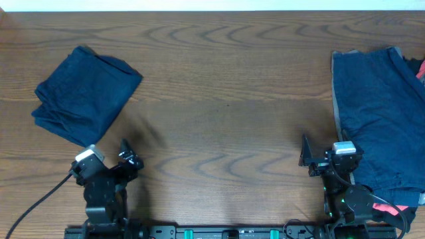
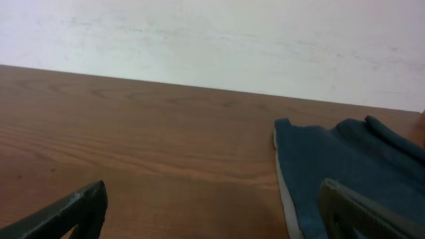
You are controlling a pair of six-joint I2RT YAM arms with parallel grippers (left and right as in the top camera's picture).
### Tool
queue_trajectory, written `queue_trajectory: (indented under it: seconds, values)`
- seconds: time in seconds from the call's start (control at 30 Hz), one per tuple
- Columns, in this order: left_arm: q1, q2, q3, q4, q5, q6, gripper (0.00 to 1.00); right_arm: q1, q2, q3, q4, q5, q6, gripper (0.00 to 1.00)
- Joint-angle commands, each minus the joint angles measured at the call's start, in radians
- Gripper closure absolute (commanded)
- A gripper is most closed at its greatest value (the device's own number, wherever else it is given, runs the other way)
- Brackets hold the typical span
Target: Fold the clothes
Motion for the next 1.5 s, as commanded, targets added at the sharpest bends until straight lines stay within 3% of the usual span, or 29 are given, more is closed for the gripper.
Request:
queue_trajectory:
  seconds: [0.0,0.13,0.27,0.37,0.57,1.47]
  values:
    - [0.005,-0.050,-0.094,0.143,0.039,0.053,0.02,-0.006,-0.006,-0.001,-0.004,-0.007,-0.012,0.01]
    - [0.005,-0.079,-0.209,0.403,0.067,0.144,0.02,-0.006,-0.006,-0.001,-0.004,-0.007,-0.012,0.01]
    - [0.005,-0.096,-0.274,0.558,0.144,0.277,0.02,-0.006,-0.006,-0.001,-0.004,-0.007,-0.012,0.01]
    - [0.005,-0.116,-0.273,0.538,0.195,0.370,0.02,-0.006,-0.006,-0.001,-0.004,-0.007,-0.012,0.01]
    - [0.005,-0.115,-0.273,0.352,0.193,0.344,0.02,-0.006,-0.006,-0.001,-0.004,-0.007,-0.012,0.01]
    - [0.005,-0.113,-0.273,0.360,0.193,0.344,0.02,-0.006,-0.006,-0.001,-0.004,-0.007,-0.012,0.01]
